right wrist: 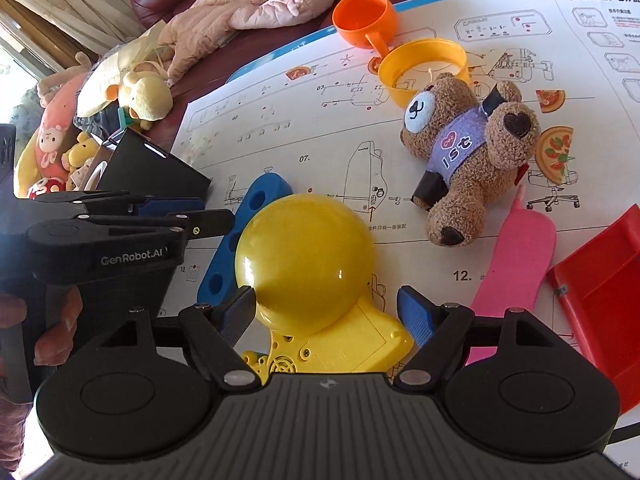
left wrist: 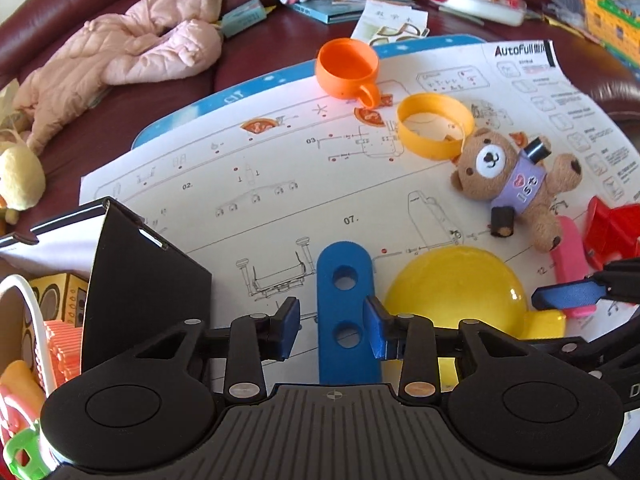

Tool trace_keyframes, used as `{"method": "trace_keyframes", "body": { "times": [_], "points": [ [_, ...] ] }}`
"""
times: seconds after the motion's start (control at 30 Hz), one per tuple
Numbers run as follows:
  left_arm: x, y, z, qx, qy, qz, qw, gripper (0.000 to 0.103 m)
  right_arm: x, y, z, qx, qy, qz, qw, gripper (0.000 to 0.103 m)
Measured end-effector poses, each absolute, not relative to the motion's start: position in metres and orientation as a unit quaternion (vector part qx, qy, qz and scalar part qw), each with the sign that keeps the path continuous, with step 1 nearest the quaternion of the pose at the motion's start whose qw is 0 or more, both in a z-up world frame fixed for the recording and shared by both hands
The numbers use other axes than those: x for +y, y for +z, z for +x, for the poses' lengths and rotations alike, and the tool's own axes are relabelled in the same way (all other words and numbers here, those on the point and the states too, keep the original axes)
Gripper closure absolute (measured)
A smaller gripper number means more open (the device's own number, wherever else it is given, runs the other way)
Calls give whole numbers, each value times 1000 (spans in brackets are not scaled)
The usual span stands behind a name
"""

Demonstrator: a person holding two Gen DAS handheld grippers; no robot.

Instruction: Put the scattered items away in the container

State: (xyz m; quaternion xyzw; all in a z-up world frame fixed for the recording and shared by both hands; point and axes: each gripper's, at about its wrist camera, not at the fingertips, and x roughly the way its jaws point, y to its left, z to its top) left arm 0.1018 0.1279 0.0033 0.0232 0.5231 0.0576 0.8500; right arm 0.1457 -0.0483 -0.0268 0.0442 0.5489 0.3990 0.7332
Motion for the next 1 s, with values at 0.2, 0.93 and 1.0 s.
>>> {"method": "trace_keyframes", "body": {
  "times": [0.2,0.93,1.0],
  "points": [
    [123,-13,94,539,30,22,841,55,-46,-31,149,541,416,81,726,28],
    [122,2,54,518,-4,-36,855,45,-29,17,115,484,456,39,746,66],
    [135,7,55,515,8,-66,855,43,-35,16,119,490,436,43,754,62]
  ]
}}
